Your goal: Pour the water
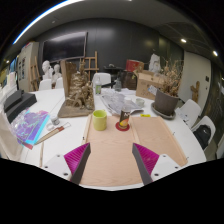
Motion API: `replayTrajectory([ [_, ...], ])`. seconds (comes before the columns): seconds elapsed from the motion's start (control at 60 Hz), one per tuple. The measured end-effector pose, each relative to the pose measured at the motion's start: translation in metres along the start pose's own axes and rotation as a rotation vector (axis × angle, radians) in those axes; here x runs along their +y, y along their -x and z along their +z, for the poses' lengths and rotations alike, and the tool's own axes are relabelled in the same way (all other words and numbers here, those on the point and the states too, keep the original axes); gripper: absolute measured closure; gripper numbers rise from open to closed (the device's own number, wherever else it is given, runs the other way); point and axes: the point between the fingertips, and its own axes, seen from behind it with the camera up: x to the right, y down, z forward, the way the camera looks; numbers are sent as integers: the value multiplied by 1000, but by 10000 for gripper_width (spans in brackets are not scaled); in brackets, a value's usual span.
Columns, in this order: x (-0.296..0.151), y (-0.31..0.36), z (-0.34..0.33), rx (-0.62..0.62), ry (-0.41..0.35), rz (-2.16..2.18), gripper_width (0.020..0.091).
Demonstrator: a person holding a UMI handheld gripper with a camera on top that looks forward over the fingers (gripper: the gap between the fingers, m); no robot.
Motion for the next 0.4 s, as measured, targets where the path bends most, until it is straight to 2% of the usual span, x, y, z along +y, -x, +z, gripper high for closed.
replayTrajectory([
  [0.333, -2, -1, -41, 51, -38, -50, 248],
  [0.4, 1, 1, -43, 42, -26, -62, 249],
])
